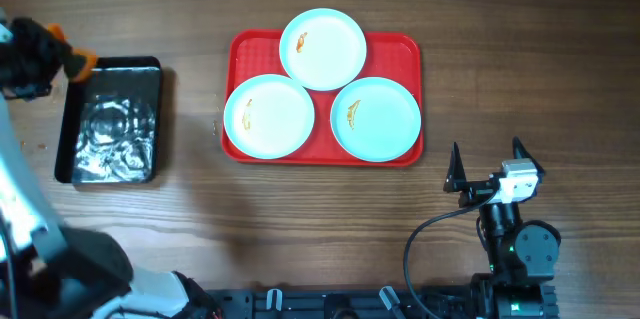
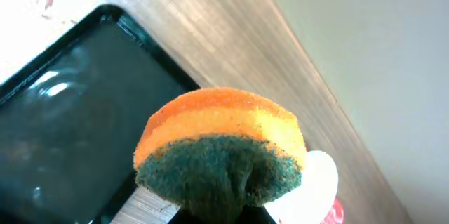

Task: Clean dirty plates on tray and stack at the side

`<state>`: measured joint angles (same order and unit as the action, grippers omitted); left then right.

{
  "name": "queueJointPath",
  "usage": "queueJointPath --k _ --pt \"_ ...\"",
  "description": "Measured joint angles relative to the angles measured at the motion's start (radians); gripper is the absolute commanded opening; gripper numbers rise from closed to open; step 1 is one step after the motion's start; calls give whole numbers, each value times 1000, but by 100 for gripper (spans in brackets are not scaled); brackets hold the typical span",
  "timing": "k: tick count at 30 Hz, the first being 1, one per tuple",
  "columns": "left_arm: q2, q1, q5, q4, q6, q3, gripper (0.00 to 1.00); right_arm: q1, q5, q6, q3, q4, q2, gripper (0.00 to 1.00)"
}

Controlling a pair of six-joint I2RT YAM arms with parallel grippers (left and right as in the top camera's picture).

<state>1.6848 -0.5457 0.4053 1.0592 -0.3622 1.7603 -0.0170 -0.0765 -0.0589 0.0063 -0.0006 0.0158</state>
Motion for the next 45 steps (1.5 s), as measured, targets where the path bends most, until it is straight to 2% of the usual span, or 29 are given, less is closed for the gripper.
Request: queueJointPath --k 2,4,6,8,11,15,18,21,24,25,27,28,30,32,35,37,38,40,43,44,45 --pt "3 33 -28 -39 3 -48 4 0 0 0 0 0 0 100" --pt "95 40 -60 -58 4 -126 4 0 0 0 0 0 0 100" --pt "240 28 -95 -23 10 -194 4 0 0 0 0 0 0 100" --pt "245 23 -103 29 24 -183 4 0 0 0 0 0 0 100" --pt "155 23 -53 97 35 -35 4 0 0 0 0 0 0 100" --pt "-94 62 78 103 39 71 4 0 0 0 0 3 0 100" --pt "-186 134 117 162 47 80 4 0 0 0 0 1 0 100" --pt "-151 246 120 211 82 48 4 0 0 -8 0 0 2 100" --pt "-127 375 113 198 131 -47 4 0 1 -11 0 0 19 99" --pt "-111 447 113 172 140 -103 4 0 1 -11 0 0 22 100" --pt "-96 507 106 120 144 -167 4 0 3 -11 0 9 26 100" --pt "-78 564 104 76 145 -234 4 0 -4 -10 0 58 27 100" --pt "-47 628 105 20 140 -303 4 -1 -76 54 0 98 27 100" --pt "-9 683 101 -52 119 -373 4 -1 -171 200 0 142 30 100" --pt "24 735 59 -241 98 -467 4 -1 -262 466 0 347 33 100" --pt "55 756 11 -299 74 -505 4 -1 -325 539 8 500 34 100" --pt "72 760 -16 -325 64 -524 4 -1 -348 560 24 512 34 100" --pt "109 761 -48 -364 53 -548 4 -1 -408 536 144 415 82 100" --pt "162 761 -91 -422 42 -557 6 -2 -484 357 524 -86 302 100" --pt "175 761 -100 -429 42 -557 20 -2 -503 296 663 -248 401 100" --pt "190 761 -108 -434 40 -557 44 -2 -518 188 842 -433 543 100"
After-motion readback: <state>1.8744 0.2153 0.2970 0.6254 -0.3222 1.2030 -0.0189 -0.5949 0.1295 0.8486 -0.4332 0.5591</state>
